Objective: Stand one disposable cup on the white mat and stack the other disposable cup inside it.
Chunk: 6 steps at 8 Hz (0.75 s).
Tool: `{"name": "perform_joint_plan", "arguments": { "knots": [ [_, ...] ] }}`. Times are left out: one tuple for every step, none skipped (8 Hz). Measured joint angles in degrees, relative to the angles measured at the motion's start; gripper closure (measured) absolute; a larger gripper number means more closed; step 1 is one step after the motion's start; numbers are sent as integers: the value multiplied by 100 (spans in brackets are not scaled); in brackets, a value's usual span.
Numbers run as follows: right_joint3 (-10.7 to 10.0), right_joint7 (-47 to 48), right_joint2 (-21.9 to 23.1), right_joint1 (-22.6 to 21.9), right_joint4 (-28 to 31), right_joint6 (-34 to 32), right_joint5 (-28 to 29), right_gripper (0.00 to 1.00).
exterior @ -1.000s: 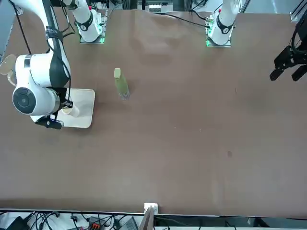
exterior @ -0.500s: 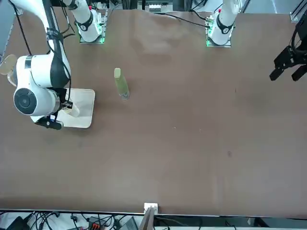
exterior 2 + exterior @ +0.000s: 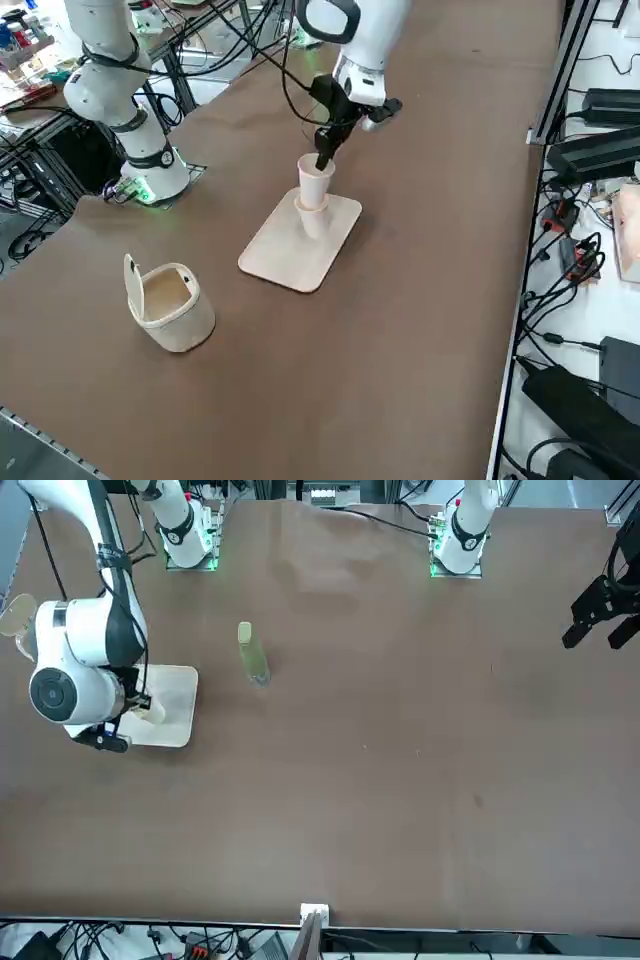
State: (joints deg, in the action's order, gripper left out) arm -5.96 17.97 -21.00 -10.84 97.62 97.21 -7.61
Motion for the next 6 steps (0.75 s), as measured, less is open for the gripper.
{"name": "perform_joint_plan", "arguments": {
  "knots": [
    [0,0,-35,1,0,11,0,63],
    [0,0,-53,1,0,13,-1,45],
    [0,0,-48,3,0,13,-2,28],
    [0,-1,-26,10,-9,3,-5,10],
    [-3,-1,44,23,-41,-28,-6,0],
    [-12,-22,211,66,-107,-100,-5,0]
  ]
}}
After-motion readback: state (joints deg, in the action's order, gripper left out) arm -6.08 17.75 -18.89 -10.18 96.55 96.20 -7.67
